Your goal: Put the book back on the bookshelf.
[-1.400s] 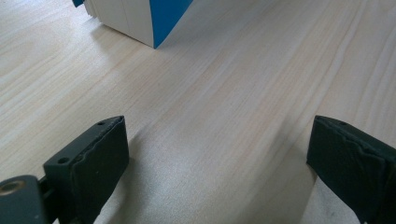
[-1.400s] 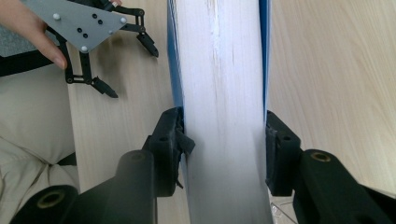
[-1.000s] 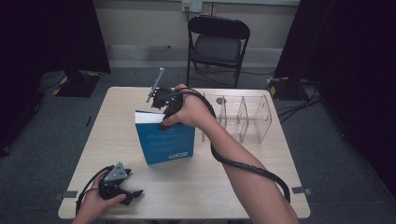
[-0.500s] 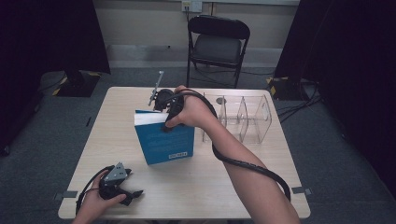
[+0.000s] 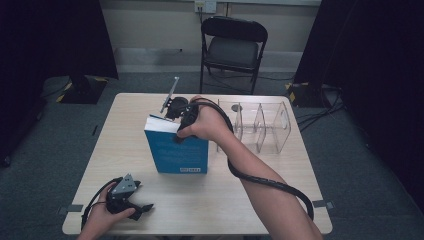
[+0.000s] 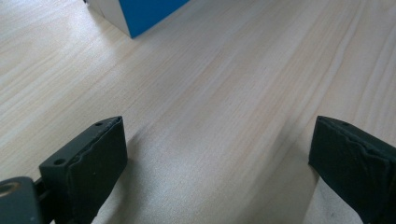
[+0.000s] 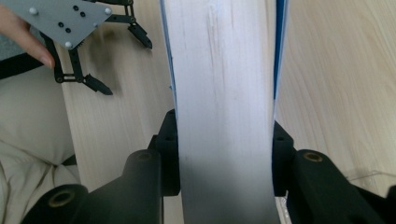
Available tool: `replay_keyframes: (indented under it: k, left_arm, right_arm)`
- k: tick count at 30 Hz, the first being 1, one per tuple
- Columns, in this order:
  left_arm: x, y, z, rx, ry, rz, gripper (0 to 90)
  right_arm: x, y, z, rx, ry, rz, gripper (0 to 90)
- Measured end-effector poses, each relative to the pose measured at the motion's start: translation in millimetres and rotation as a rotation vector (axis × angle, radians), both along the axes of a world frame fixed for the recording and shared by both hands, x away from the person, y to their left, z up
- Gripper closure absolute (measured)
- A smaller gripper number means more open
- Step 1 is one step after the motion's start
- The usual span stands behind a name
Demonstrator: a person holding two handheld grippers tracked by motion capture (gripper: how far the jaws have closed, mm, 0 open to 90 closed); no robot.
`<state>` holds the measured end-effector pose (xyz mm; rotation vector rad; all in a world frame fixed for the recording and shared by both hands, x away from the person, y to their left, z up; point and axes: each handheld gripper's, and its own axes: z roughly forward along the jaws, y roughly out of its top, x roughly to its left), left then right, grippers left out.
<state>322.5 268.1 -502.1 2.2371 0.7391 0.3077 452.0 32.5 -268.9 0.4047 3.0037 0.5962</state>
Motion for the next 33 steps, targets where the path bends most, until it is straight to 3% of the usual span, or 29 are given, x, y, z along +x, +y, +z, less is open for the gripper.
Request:
replay_keyframes:
  k: [2,7,12,22,25,29,33]
  left_arm:
    - [-0.1,-0.1,0.0,-0.001,0.001,0.001,3.7]
    - [0.3,0.1,0.0,0.001,-0.005,-0.001,3.7]
    - [0.1,0.2,0.5,0.008,-0.003,0.001,3.6]
    - [0.1,-0.1,-0.2,-0.002,0.001,0.0,3.6]
    - [0.1,0.0,0.3,0.005,0.003,0.0,3.6]
    - [0.1,-0.1,0.2,0.004,0.003,0.0,3.6]
    - [0.2,-0.2,-0.1,0.0,0.0,-0.001,3.6]
  right_arm:
    - [-2.2,1.5,1.0,-0.016,0.01,-0.046,60.6]
    - [-0.5,0.5,1.0,-0.011,0.028,-0.079,60.3]
    - [0.4,-4.1,-0.2,0.018,0.005,-0.045,59.3]
    - [-5.5,-5.7,-0.2,-0.022,-0.051,0.005,54.0]
    - [-4.3,-9.9,-1.4,-0.011,-0.063,0.009,52.6]
    - [-2.5,-16.0,-2.8,0.0,-0.058,-0.002,51.8]
    - [0.6,-19.1,-6.5,-0.027,-0.045,0.001,50.1]
